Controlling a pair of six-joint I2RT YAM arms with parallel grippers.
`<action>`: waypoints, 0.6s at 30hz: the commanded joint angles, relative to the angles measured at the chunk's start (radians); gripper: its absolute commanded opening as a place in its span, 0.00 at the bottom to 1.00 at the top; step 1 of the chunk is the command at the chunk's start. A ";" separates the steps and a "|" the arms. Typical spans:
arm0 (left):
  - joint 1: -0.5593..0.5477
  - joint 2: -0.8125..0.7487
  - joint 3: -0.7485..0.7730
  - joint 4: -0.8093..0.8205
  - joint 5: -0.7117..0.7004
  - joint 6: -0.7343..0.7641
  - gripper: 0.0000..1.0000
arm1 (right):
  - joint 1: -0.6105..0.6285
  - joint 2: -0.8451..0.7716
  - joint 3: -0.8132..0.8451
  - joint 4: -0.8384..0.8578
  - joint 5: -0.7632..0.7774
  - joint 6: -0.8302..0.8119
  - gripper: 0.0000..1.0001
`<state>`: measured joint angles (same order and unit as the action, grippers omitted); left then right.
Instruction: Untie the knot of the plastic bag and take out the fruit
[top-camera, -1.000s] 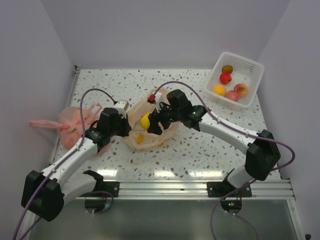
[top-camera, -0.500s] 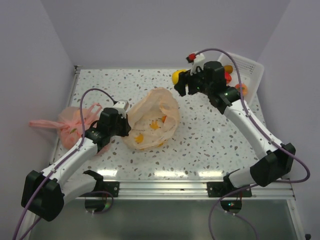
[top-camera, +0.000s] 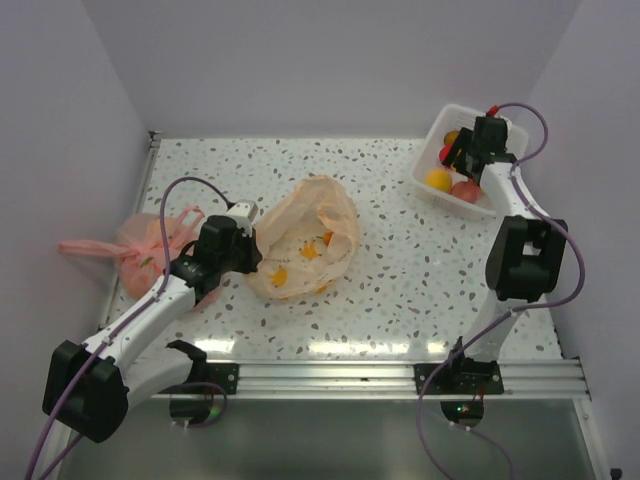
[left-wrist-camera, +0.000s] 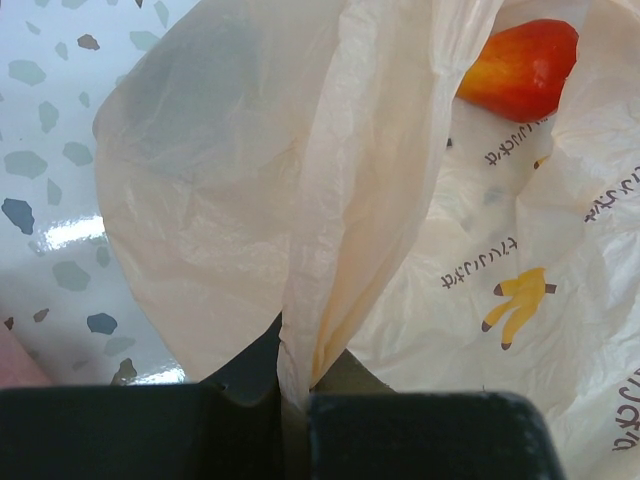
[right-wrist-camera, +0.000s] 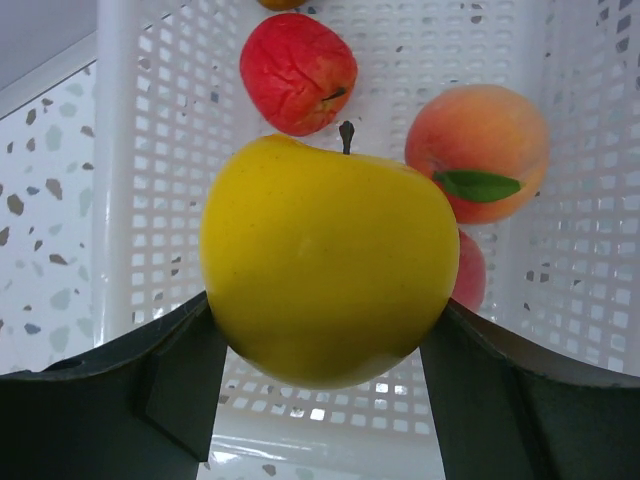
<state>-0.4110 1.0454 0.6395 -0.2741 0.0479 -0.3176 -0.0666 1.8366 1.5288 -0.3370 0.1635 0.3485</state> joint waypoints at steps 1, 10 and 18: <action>0.008 0.002 0.005 0.013 -0.010 0.023 0.00 | -0.009 0.021 0.106 -0.003 0.051 0.067 0.72; 0.009 0.010 0.005 0.013 -0.013 0.020 0.00 | -0.003 -0.172 -0.062 0.010 0.044 0.107 0.99; 0.008 0.030 0.025 -0.011 -0.045 0.023 0.00 | 0.171 -0.512 -0.304 0.021 -0.212 0.017 0.99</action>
<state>-0.4107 1.0668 0.6395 -0.2760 0.0353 -0.3176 0.0143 1.4399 1.2728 -0.3477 0.0914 0.4171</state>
